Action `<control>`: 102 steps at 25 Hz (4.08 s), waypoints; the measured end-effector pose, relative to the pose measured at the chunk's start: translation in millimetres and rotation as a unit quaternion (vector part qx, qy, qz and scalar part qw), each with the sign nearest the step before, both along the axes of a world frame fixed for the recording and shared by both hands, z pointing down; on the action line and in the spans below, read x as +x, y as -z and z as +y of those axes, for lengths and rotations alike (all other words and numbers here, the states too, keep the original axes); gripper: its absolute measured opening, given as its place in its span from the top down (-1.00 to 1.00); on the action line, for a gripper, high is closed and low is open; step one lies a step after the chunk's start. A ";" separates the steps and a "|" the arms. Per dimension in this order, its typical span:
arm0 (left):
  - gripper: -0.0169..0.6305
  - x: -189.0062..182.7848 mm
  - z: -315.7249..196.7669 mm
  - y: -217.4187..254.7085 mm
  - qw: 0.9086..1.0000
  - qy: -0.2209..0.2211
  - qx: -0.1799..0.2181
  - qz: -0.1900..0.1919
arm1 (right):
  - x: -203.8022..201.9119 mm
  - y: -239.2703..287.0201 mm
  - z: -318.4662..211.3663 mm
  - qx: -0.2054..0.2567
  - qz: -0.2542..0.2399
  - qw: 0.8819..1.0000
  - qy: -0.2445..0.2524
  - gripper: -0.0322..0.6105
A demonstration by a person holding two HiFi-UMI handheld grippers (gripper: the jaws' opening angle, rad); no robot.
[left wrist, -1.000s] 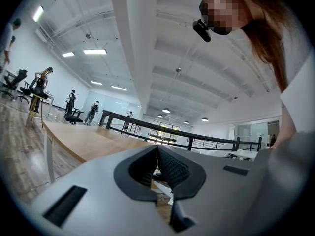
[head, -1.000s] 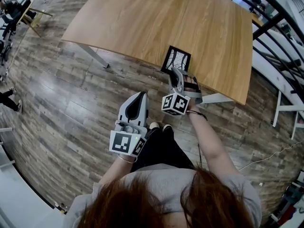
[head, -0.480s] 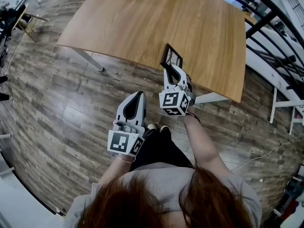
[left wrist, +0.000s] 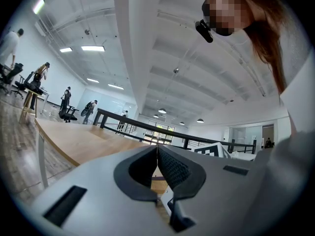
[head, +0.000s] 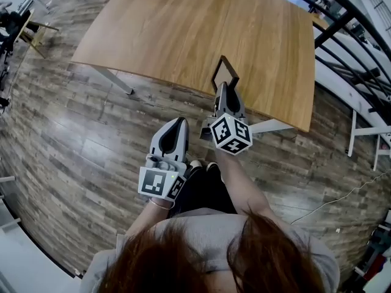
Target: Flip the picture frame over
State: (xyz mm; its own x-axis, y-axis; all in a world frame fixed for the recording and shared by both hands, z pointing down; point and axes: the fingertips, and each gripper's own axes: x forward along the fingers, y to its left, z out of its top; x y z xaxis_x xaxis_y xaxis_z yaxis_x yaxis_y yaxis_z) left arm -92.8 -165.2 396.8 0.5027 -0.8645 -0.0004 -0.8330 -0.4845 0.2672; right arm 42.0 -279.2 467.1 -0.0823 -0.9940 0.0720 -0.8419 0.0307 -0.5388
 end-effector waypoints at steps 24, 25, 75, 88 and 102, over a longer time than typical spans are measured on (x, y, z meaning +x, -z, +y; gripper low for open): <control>0.92 -20.2 7.2 -16.5 0.999 -0.003 -0.022 -0.038 | -6.8 -124.2 30.3 -0.049 -0.515 0.835 -0.187 0.68; 0.92 -22.6 7.5 -17.2 0.999 -0.002 -0.023 -0.039 | -7.2 -127.3 30.3 -0.047 -0.514 0.835 -0.191 0.68; 0.92 -38.3 3.6 -3.3 0.999 0.014 -0.010 -0.039 | 5.7 -86.3 70.9 -0.225 -0.294 0.929 -0.028 0.32; 0.92 31.7 -13.9 98.3 0.995 -0.014 0.096 0.004 | 17.0 204.3 86.5 0.147 0.108 0.972 0.147 0.33; 0.92 66.7 -6.3 122.9 0.991 -0.027 0.129 -0.010 | 9.2 197.9 102.4 0.147 0.198 0.952 0.179 0.85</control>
State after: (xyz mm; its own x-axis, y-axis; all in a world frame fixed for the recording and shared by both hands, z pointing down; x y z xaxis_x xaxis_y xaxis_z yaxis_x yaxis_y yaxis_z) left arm -26.0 -171.6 273.9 0.5508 -0.8085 -0.2070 -0.8077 -0.5789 0.1119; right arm 51.2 -176.9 269.2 -0.4440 -0.8893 -0.1098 -0.8845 0.4546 -0.1047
